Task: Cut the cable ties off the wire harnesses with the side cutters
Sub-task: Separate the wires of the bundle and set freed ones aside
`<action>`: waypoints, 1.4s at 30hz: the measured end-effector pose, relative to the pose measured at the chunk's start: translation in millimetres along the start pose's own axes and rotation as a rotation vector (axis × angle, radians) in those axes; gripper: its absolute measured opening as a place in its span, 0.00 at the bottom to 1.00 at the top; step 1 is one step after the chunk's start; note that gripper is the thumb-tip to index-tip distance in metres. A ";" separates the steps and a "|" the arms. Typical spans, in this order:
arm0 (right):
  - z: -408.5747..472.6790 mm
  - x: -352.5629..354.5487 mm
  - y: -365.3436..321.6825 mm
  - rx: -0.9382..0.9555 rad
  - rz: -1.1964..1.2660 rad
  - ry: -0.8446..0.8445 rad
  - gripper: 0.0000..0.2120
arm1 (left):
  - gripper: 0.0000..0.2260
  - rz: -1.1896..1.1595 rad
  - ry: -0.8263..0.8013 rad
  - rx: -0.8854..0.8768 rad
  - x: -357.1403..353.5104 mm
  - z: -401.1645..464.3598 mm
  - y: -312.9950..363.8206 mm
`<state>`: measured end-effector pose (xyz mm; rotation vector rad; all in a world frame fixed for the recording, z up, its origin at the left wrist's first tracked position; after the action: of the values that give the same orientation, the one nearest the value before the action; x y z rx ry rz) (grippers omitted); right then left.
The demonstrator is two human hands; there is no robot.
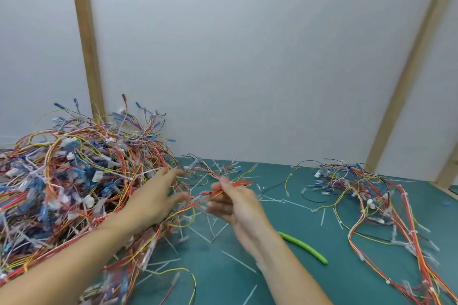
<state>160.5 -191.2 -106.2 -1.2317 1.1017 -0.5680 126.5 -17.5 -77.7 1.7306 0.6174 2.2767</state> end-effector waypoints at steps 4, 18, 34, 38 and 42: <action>7.2 51.0 -20.4 0.109 0.180 0.305 0.15 | 0.04 0.130 0.010 0.052 11.4 -4.1 -21.3; -29.0 84.3 -39.0 0.276 -0.476 0.272 0.26 | 0.23 -0.806 -0.469 0.277 -66.3 -19.6 92.5; -46.5 204.3 -58.7 0.004 -0.634 0.225 0.27 | 0.08 -1.806 0.061 0.604 -98.0 8.5 79.0; -55.6 248.7 -67.2 0.075 -0.538 0.625 0.21 | 0.14 -1.865 0.017 0.478 -75.8 19.1 103.1; -68.9 261.0 -77.8 0.212 -0.523 0.856 0.24 | 0.22 -1.935 -0.080 0.351 -62.4 21.5 136.5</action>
<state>221.5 -465.0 -121.6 -1.0986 1.3538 -1.6751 175.7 -160.3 -65.3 0.4522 1.6351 0.6669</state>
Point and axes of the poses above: each hand's wrist, its own z-axis towards the middle knuckle, its own x-axis out of the back of the hand, y = z × x, the point moved 9 cm from there along z, towards the middle knuckle, and after that the axes turned 1 degree about -z, right-handed, at the moved point
